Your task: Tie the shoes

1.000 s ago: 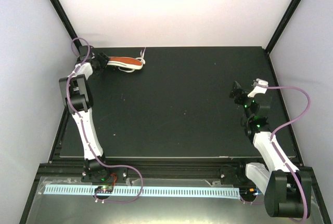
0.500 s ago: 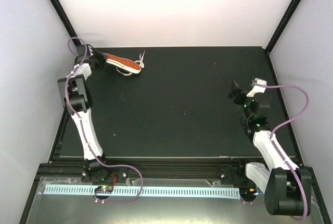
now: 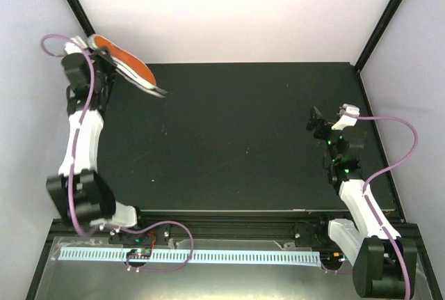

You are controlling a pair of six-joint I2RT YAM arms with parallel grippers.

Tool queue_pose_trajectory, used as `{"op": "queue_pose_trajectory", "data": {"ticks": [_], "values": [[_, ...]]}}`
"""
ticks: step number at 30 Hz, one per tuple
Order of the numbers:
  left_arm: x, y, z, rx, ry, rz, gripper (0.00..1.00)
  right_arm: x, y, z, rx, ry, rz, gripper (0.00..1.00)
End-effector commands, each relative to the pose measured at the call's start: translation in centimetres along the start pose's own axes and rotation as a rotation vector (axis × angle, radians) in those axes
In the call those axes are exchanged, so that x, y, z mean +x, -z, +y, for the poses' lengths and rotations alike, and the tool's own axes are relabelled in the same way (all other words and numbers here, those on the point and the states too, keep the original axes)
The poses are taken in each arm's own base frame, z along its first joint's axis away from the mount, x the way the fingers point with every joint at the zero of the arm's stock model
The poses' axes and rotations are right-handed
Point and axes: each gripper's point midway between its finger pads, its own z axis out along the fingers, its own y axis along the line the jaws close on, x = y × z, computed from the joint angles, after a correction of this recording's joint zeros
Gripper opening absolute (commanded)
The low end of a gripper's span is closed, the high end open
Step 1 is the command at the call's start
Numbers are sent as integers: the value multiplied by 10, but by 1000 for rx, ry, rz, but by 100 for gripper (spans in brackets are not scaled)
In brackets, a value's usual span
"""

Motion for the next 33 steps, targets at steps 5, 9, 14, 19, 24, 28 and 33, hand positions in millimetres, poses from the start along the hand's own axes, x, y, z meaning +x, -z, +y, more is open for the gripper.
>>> {"op": "queue_pose_trajectory", "data": {"ticks": [5,9,14,19,24,28,33], "values": [[-100,114,-49,-8,-264,-373,2,-3,8,11,-64,-1,-18,100],[-95,125,-58,20,-343,-347,2,2,10,15,-86,6,2,100],[-66,120,-41,8,-330,-274,2,6,10,17,-101,13,21,100],[-51,108,-25,-34,-373,-228,2,10,8,19,-120,17,34,100],[-60,110,-17,-110,-516,-265,2,15,5,21,-138,23,47,100],[-46,104,-32,-6,-587,-237,2,18,1,22,-144,23,57,100],[24,80,-48,29,-645,-118,2,20,0,26,-170,23,62,100]]}}
